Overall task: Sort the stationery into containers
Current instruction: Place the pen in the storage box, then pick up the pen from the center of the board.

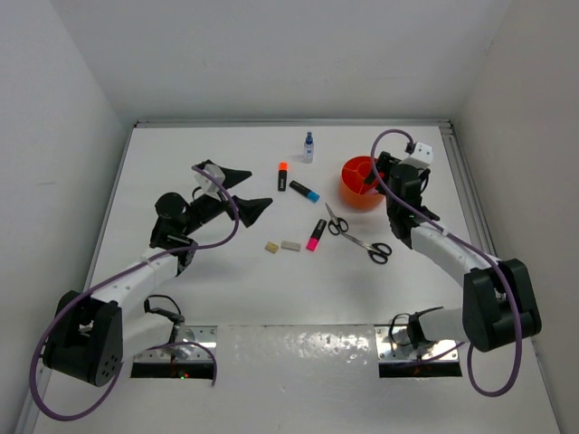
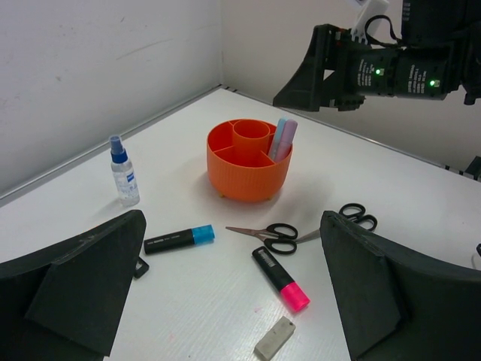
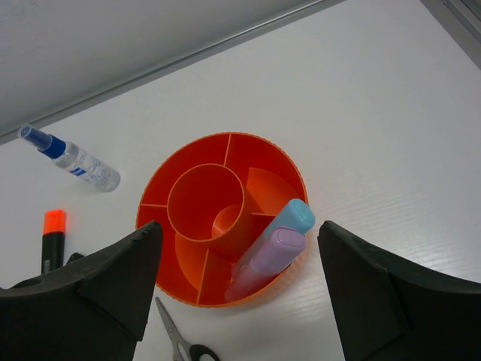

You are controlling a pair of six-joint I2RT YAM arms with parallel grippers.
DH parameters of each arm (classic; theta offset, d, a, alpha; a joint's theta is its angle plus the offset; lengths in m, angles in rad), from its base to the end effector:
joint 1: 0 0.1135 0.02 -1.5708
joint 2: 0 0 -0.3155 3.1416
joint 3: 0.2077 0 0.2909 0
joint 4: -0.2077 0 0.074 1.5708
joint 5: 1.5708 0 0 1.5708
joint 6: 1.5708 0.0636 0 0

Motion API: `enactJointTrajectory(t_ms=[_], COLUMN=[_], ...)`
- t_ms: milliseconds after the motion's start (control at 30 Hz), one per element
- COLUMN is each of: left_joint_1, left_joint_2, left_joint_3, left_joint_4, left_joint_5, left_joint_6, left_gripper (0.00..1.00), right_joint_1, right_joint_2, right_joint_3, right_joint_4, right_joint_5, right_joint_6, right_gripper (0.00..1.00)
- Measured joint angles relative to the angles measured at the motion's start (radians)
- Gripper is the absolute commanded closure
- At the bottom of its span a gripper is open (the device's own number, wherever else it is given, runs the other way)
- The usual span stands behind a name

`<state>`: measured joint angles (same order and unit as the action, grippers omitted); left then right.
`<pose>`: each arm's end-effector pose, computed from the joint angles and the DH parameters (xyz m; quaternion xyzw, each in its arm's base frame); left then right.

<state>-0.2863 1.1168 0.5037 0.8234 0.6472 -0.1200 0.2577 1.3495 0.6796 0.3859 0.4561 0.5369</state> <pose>0.2491 -0.1133 0.3084 0.2959 0.5737 -0.3446 0.6816 0.3330 0.0588 0.2549 0.2428 0.7529 0.0593 0.6089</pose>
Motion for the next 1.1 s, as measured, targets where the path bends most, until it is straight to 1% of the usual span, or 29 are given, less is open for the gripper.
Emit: enactJointTrajectory(t_ms=[33,100,133,167,200,233,267,300,333,367,400,433,467,500,533,600,633,733,767,833,900,967,1100], left_joint_1=[0.000,0.000,0.000,0.000,0.000,0.000,0.000,-0.001,-0.003,-0.004,-0.006,-0.006,-0.007,-0.007,-0.007,-0.007,-0.007,-0.006,-0.003,0.001,0.007,0.014,0.018], left_joint_2=[0.000,0.000,0.000,0.000,0.000,0.000,0.000,0.000,0.001,0.001,0.003,0.006,0.011,0.019,0.027,0.039,0.045,0.050,0.050,0.050,0.049,0.047,0.028], left_joint_3=[-0.002,-0.006,-0.008,-0.008,-0.008,-0.008,-0.008,-0.008,-0.008,-0.008,-0.006,-0.003,0.002,0.013,0.022,0.043,0.053,0.077,0.084,0.094,0.095,0.095,0.095], left_joint_4=[0.003,0.003,0.002,0.002,0.001,-0.001,-0.007,-0.016,-0.032,-0.050,-0.074,-0.106,-0.143,-0.185,-0.222,-0.309,-0.352,-0.460,-0.492,-0.531,-0.556,-0.584,-0.628], left_joint_5=[0.000,-0.001,-0.002,-0.002,-0.003,-0.007,-0.011,-0.017,-0.022,-0.027,-0.033,-0.040,-0.049,-0.058,-0.066,-0.086,-0.101,-0.163,-0.198,-0.256,-0.314,-0.362,-0.415], left_joint_6=[0.000,0.001,0.003,0.003,0.003,0.004,0.005,0.007,0.009,0.013,0.019,0.037,0.050,0.072,0.095,0.147,0.174,0.205,0.196,0.156,0.109,0.071,0.034], left_gripper=[0.00,0.00,0.00,0.00,0.01,0.04,0.17,0.26,0.38,0.61,0.69,0.75,0.76,0.77,0.76,0.71,0.64,0.56,0.52,0.48,0.46,0.45,0.44], right_joint_1=[0.000,0.000,0.000,0.001,0.002,0.004,0.009,0.014,0.023,0.035,0.049,0.073,0.095,0.127,0.160,0.222,0.252,0.305,0.315,0.325,0.326,0.316,0.275], right_joint_2=[-0.011,-0.031,-0.044,-0.056,-0.070,-0.080,-0.088,-0.090,-0.090,-0.089,-0.088,-0.083,-0.076,-0.063,-0.048,-0.009,0.021,0.142,0.193,0.302,0.417,0.557,0.806], right_joint_3=[0.000,0.000,0.000,0.000,0.004,0.012,0.027,0.049,0.078,0.110,0.139,0.173,0.200,0.224,0.242,0.264,0.275,0.343,0.382,0.487,0.631,0.816,1.162], right_joint_4=[-0.010,-0.022,-0.031,-0.037,-0.053,-0.070,-0.096,-0.123,-0.157,-0.194,-0.228,-0.265,-0.291,-0.311,-0.328,-0.351,-0.367,-0.443,-0.470,-0.532,-0.614,-0.690,-0.869], right_joint_5=[0.000,0.000,-0.001,-0.002,-0.008,-0.015,-0.027,-0.047,-0.065,-0.082,-0.097,-0.108,-0.118,-0.122,-0.127,-0.129,-0.134,-0.151,-0.158,-0.182,-0.227,-0.286,-0.373], right_joint_6=[0.000,-0.002,-0.007,-0.010,-0.014,-0.034,-0.045,-0.055,-0.069,-0.077,-0.084,-0.089,-0.089,-0.092,-0.089,-0.087,-0.078,-0.056,-0.055,-0.071,-0.103,-0.147,-0.241], right_gripper=[0.20,0.29,0.44,0.44,0.70,0.83,0.93,1.00,1.00,0.98,0.81,0.70,0.59,0.45,0.42,0.36,0.33,0.31,0.27,0.25,0.25,0.25,0.25])
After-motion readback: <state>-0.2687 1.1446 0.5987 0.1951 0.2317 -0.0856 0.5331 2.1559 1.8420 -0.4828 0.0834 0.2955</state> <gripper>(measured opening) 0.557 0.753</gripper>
